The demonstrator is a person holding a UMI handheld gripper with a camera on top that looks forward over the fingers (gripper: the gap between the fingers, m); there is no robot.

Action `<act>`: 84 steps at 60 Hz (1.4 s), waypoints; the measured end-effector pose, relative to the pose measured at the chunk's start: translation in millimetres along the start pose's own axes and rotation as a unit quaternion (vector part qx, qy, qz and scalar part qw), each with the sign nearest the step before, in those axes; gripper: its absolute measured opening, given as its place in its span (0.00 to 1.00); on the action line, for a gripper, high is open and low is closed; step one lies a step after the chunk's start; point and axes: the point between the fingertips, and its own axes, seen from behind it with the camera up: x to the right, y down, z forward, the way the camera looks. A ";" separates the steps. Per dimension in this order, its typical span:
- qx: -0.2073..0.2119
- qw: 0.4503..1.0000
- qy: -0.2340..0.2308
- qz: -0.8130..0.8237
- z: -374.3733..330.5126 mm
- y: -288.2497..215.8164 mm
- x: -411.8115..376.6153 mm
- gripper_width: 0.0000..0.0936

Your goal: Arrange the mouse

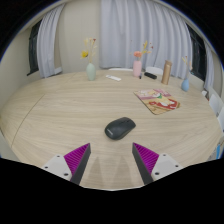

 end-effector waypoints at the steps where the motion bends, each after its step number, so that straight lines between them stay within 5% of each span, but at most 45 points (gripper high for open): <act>1: 0.000 1.000 0.002 0.000 4.5 -1.2 0.9 0.92; 35: 0.005 1.000 -0.001 0.013 123.9 -53.8 -0.6 0.91; 46: 0.005 1.000 -0.007 -0.004 140.3 -66.6 -2.7 0.52; 63: -0.018 1.000 -0.008 0.017 131.1 -73.2 -2.6 0.41; 84: 0.103 0.993 0.055 0.025 107.1 -264.5 141.9 0.41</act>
